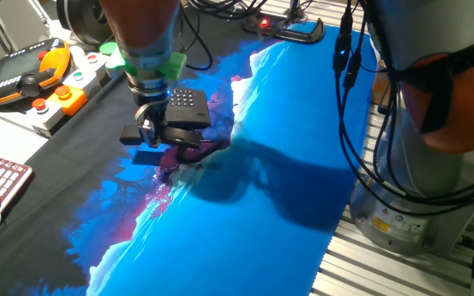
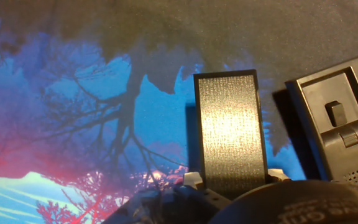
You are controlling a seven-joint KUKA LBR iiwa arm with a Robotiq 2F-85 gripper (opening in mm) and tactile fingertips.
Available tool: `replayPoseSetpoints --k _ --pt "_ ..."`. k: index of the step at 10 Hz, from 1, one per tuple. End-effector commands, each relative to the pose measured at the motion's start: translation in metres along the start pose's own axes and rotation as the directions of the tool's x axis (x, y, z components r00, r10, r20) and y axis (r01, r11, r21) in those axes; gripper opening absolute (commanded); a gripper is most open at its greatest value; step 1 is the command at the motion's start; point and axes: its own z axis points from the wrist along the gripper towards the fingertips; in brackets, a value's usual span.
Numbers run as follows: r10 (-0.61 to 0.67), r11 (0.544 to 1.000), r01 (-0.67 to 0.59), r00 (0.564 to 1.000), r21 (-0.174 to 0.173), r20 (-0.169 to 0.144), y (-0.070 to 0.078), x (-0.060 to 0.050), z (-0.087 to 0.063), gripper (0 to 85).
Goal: Place the handset of the telephone on the corresponding phone cradle
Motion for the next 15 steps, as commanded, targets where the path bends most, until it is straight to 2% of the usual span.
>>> replayPoseSetpoints --k 1,3,5,7,9,11,13,15 --pt "0.006 1.000 -0.006 1.000 -0.008 0.000 0.000 0.000 0.000 0.7" --pt "0.035 0.999 -0.035 0.999 -0.028 -0.019 0.000 0.000 0.000 0.7" --pt "0.059 0.996 -0.059 0.998 -0.061 -0.010 0.000 0.000 0.000 0.7" --pt "0.021 0.998 -0.021 1.000 -0.058 -0.001 0.000 0.000 0.000 0.7" --pt "-0.016 0.999 0.015 1.000 -0.052 -0.004 0.000 0.000 0.000 0.7" --pt "-0.045 0.999 0.045 0.999 -0.025 -0.011 0.000 0.000 0.000 0.7" --pt "-0.049 0.998 0.048 0.999 -0.037 -0.016 -0.001 0.000 -0.001 0.7" --pt "-0.060 0.998 0.059 0.998 -0.032 -0.010 -0.021 -0.001 -0.013 0.7"
